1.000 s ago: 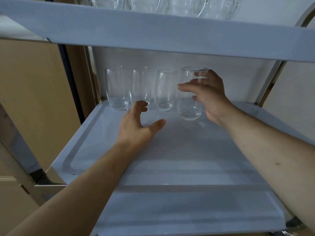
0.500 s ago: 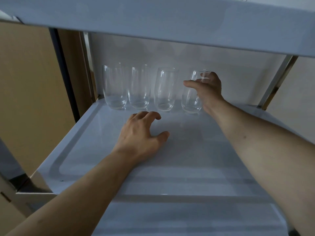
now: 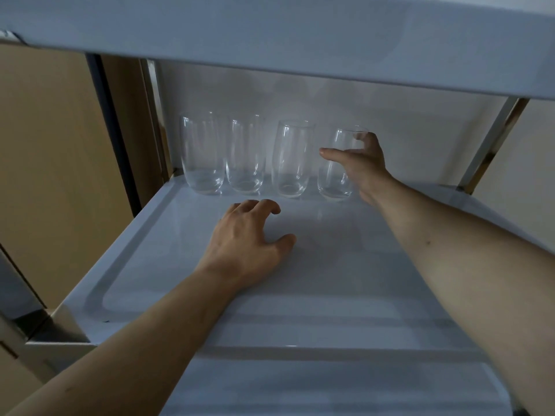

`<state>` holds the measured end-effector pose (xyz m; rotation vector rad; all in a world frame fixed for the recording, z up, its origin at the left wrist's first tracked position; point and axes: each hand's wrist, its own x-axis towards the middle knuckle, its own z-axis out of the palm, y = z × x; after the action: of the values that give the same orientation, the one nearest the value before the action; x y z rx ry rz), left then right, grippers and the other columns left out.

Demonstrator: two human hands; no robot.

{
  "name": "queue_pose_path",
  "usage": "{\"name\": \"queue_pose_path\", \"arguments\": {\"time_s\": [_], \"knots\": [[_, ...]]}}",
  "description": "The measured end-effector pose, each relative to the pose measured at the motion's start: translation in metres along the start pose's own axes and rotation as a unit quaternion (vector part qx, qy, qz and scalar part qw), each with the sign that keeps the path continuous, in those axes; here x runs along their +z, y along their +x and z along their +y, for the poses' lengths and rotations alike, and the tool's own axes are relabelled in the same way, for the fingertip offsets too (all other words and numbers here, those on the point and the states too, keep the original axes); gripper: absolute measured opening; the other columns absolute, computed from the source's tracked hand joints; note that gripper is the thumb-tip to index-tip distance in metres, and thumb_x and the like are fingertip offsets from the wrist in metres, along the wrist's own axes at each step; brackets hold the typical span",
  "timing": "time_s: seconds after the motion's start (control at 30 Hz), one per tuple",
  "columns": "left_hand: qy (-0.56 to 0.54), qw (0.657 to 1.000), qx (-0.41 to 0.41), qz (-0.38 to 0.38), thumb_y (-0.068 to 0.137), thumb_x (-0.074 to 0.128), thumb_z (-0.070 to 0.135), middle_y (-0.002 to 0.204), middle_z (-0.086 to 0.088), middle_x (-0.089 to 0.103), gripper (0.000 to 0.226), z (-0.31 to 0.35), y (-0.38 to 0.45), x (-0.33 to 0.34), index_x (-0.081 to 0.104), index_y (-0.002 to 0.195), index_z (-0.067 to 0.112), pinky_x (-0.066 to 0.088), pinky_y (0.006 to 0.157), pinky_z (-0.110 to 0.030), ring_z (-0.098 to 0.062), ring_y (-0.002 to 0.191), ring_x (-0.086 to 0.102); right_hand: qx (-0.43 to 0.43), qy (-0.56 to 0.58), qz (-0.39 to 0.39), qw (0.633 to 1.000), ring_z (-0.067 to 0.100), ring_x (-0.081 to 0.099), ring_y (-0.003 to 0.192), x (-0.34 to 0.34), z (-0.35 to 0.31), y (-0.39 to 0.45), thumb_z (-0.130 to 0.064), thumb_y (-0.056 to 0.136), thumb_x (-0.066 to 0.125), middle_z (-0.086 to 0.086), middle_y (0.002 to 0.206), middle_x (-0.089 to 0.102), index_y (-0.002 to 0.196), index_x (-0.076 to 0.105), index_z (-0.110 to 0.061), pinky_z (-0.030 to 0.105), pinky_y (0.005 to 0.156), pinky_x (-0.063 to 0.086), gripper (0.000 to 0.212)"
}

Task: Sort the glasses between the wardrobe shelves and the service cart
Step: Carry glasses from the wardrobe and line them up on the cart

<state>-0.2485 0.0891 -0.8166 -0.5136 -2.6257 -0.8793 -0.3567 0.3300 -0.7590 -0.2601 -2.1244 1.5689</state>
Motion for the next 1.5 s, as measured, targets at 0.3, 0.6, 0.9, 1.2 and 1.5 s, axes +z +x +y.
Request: {"name": "queue_pose_path", "arguments": {"time_s": [0.3,0.6,0.9,1.2,1.5], "knots": [[0.014,1.0,-0.011,-0.007,0.087,0.067,0.048,0.137,-0.001,0.057,0.049,0.002,0.002,0.0,0.058,0.13,0.026,0.033,0.09,-0.029,-0.024,0.128,0.045,0.049,-0.109,0.008,0.993,0.022,0.052,0.127,-0.03,0.014,-0.056,-0.037,0.059,0.097,0.007,0.144,0.048,0.149,0.036,-0.02,0.026,0.09,0.038,0.111],[0.11,0.993,0.034,-0.021,0.094,0.059,0.047,0.136,-0.002,0.06,0.047,0.017,-0.01,-0.007,0.057,0.134,0.022,0.039,0.104,-0.038,-0.027,0.129,0.047,-0.042,-0.318,-0.087,0.943,0.029,0.049,0.133,-0.048,0.016,-0.129,-0.042,0.077,0.083,0.011,0.142,0.054,0.143,0.054,-0.023,0.031,0.109,0.038,0.075],[0.121,0.988,-0.019,-0.098,0.093,0.055,0.052,0.139,-0.003,0.057,0.053,0.029,-0.03,-0.028,0.053,0.139,0.025,0.04,0.104,-0.042,-0.028,0.131,0.044,-0.063,-0.427,-0.165,0.887,0.032,0.041,0.135,-0.045,-0.011,-0.168,-0.053,0.088,0.068,0.004,0.146,0.05,0.146,0.05,-0.025,0.037,0.11,0.038,0.067],[0.111,0.963,-0.065,-0.236,0.095,0.052,0.054,0.147,-0.003,0.049,0.058,0.099,-0.063,-0.11,0.047,0.144,0.023,0.037,0.106,-0.044,-0.028,0.137,0.038,0.024,-0.463,-0.298,0.835,0.032,0.03,0.146,-0.072,-0.085,-0.233,-0.054,0.094,0.06,0.006,0.159,0.035,0.157,0.032,-0.025,0.044,0.116,0.032,0.075],[0.123,0.932,-0.096,-0.328,0.096,0.053,0.048,0.147,-0.005,0.047,0.056,0.156,-0.09,-0.201,0.045,0.145,0.022,0.037,0.105,-0.042,-0.028,0.136,0.038,0.123,-0.415,-0.329,0.84,0.032,0.03,0.145,-0.108,-0.183,-0.29,-0.045,0.097,0.059,0.004,0.159,0.036,0.156,0.033,-0.025,0.045,0.116,0.032,0.068]]}}
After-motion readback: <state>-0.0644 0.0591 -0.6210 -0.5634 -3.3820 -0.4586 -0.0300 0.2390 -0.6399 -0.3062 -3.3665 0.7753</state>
